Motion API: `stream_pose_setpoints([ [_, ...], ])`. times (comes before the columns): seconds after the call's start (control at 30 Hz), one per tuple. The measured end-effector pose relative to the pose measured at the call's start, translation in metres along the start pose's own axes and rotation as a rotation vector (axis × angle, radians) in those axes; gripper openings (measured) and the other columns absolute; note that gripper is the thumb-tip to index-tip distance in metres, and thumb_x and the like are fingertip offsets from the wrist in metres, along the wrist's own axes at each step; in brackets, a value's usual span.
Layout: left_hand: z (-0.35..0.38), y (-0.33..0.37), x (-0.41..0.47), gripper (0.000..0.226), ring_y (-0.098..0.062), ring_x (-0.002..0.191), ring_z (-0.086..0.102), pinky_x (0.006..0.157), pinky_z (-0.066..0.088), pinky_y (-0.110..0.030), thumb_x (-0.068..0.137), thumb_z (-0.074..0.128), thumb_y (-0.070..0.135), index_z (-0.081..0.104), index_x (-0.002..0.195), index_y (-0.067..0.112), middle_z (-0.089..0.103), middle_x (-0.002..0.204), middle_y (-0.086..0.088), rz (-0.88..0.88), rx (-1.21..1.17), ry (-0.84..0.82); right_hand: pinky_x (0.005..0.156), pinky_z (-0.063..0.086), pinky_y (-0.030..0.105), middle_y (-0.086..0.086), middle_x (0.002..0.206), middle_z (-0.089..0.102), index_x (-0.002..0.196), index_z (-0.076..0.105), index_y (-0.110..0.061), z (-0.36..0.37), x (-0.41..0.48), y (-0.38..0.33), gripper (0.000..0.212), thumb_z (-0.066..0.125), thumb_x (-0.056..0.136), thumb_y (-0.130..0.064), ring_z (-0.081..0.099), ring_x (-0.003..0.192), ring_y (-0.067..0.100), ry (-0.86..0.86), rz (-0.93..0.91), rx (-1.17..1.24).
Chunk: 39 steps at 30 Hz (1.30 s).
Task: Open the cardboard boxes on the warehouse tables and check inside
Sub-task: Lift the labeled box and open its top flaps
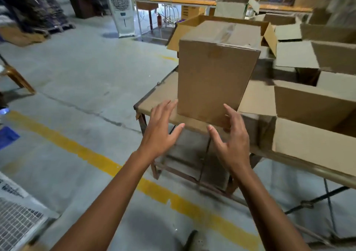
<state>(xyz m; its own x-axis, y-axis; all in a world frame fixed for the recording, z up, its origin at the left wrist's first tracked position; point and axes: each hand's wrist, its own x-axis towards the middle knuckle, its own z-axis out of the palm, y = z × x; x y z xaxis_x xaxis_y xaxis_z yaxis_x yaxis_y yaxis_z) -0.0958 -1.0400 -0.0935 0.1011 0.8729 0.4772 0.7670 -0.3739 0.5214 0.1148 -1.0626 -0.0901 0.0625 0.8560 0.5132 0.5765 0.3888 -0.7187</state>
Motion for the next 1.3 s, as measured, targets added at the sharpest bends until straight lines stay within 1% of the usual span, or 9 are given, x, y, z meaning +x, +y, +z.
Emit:
stream_pose_setpoints([
  [0.2,-0.018,0.007,0.120,0.067,-0.022,0.141,0.030,0.110,0.032,-0.036,0.093,0.063,0.040,0.036,0.151,0.021,0.037,0.155,-0.004,0.124,0.017,0.079,0.100,0.051,0.051,0.008,0.146,0.049,0.140,0.050,-0.018,-0.019,0.115,-0.015,0.056,0.058,0.091,-0.043,0.050,0.130,0.023,0.150,-0.102,-0.065],
  [0.33,-0.026,0.018,0.212,0.069,-0.024,0.142,0.030,0.111,0.035,-0.044,0.092,0.063,0.043,0.035,0.152,0.023,0.036,0.156,-0.004,0.141,0.030,0.087,0.107,0.040,0.036,0.008,0.148,0.046,0.138,0.054,-0.019,-0.028,0.194,-0.018,0.050,0.063,0.092,-0.037,0.042,0.137,0.021,0.200,-0.130,-0.166],
  [0.57,-0.006,0.025,0.356,0.067,-0.028,0.146,0.025,0.114,0.033,-0.050,0.094,0.063,0.044,0.035,0.152,0.024,0.034,0.157,-0.006,0.043,0.143,-0.005,0.109,0.039,0.044,0.007,0.154,0.037,0.139,0.051,-0.024,-0.045,0.314,-0.009,0.050,0.064,0.093,-0.039,0.034,0.142,0.025,0.207,0.026,-0.418],
  [0.63,0.006,0.021,0.390,0.068,-0.031,0.145,0.028,0.112,0.035,-0.050,0.093,0.061,0.050,0.036,0.151,0.023,0.035,0.157,-0.008,-0.055,0.170,-0.063,0.106,0.042,0.050,0.010,0.153,0.036,0.143,0.046,-0.024,-0.046,0.345,0.003,0.060,0.064,0.091,-0.049,0.035,0.139,0.030,0.169,0.133,-0.501],
  [0.73,0.025,0.012,0.426,0.075,-0.033,0.144,0.034,0.113,0.035,-0.051,0.095,0.053,0.058,0.031,0.153,0.017,0.033,0.159,-0.010,-0.277,0.074,-0.190,0.106,0.038,0.059,0.016,0.156,0.026,0.152,0.026,-0.023,-0.042,0.380,0.037,0.095,0.060,0.080,-0.073,0.032,0.139,0.041,0.038,0.530,-0.530],
  [0.8,0.039,0.002,0.434,0.075,-0.032,0.141,0.039,0.113,0.035,-0.046,0.096,0.050,0.058,0.031,0.153,0.014,0.037,0.157,-0.010,-0.414,-0.053,-0.328,0.107,0.041,0.058,0.018,0.156,0.028,0.155,0.018,-0.020,-0.033,0.387,0.063,0.112,0.063,0.072,-0.079,0.036,0.137,0.042,-0.062,0.740,-0.362],
  [0.87,0.048,-0.006,0.438,0.071,-0.031,0.133,0.047,0.103,0.038,-0.040,0.095,0.054,0.056,0.039,0.149,0.011,0.047,0.148,-0.011,-0.470,-0.074,-0.434,0.104,0.047,0.051,0.015,0.149,0.043,0.152,0.027,-0.012,-0.029,0.389,0.082,0.108,0.071,0.072,-0.071,0.050,0.128,0.037,-0.127,0.840,-0.111],
  [0.97,0.053,-0.014,0.446,0.070,-0.031,0.126,0.052,0.103,0.041,-0.040,0.094,0.055,0.057,0.043,0.146,0.011,0.052,0.143,-0.010,-0.441,-0.081,-0.473,0.099,0.052,0.048,0.011,0.137,0.056,0.144,0.041,-0.012,-0.030,0.396,0.094,0.093,0.074,0.074,-0.065,0.060,0.116,0.032,-0.164,0.806,-0.082],
  [1.3,0.042,-0.025,0.431,0.067,-0.032,0.129,0.050,0.100,0.042,-0.043,0.097,0.052,0.054,0.035,0.149,0.015,0.048,0.146,-0.009,-0.404,-0.197,-0.438,0.094,0.051,0.044,0.009,0.138,0.057,0.142,0.046,-0.010,-0.031,0.373,0.055,0.093,0.060,0.077,-0.076,0.057,0.118,0.030,-0.107,0.673,-0.387],
])
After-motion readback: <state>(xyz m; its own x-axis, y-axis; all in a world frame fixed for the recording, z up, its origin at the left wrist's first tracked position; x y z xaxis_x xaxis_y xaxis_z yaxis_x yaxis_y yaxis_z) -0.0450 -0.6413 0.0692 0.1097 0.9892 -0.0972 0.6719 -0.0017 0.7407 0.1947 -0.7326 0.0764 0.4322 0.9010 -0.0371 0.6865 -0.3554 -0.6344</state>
